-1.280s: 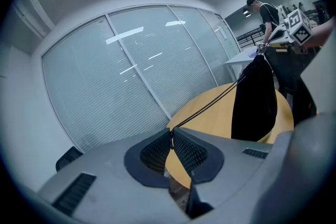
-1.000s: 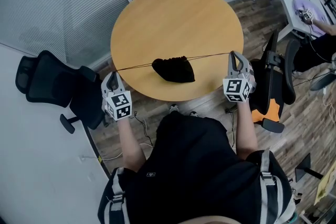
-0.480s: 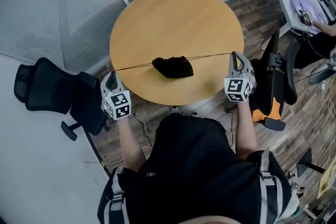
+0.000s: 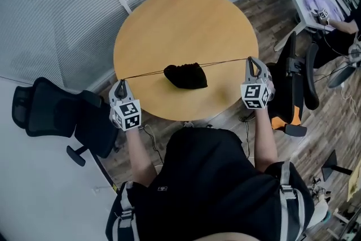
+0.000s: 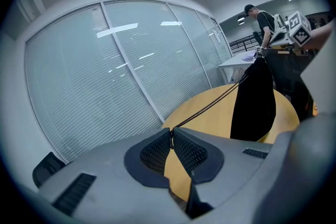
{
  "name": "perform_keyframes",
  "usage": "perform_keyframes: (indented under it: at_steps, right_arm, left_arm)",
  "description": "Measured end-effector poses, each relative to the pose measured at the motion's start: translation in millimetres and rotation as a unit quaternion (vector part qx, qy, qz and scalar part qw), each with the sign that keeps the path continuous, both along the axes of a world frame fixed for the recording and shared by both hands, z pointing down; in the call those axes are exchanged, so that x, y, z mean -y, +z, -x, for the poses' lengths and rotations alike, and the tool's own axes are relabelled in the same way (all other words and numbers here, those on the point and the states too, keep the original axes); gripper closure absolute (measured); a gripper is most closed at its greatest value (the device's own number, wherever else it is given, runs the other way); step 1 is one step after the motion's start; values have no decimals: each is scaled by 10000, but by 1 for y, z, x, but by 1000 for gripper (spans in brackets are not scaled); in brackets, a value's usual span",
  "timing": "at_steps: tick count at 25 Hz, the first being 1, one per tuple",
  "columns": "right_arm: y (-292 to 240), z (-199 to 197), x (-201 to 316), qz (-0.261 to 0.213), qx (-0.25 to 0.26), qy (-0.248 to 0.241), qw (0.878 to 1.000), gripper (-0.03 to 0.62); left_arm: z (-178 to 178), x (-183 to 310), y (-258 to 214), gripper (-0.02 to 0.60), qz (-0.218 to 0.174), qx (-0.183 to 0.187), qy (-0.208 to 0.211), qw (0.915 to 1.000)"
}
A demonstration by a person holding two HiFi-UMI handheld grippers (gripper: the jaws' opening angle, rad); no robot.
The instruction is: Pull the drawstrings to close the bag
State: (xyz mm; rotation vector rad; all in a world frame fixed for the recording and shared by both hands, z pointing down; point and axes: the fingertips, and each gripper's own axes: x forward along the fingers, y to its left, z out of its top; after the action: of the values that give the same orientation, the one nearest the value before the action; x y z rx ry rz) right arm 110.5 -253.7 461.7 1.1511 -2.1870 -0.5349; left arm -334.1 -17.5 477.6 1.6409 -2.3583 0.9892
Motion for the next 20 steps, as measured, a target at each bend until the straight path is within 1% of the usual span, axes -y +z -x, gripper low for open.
perform_keyframes:
  at_steps: [8,14,18,20]
  right_arm:
    - [3,5,12,4,-234,335,9992,530]
    - [6,22,15,-24,-322,581,9978,530]
    - [8,26,24,-18,-332,616,9975,530]
    - [10,26,33,-13,-356,606,9975,530]
  left_arm:
    - [15,34,13,554,19,-123,444,9989]
    - [37,47,27,554,70,-170,752,9970]
    - [43,60,29,554,69,-193,881,9959]
    - [43,68,27,554,81,-140,953,9953]
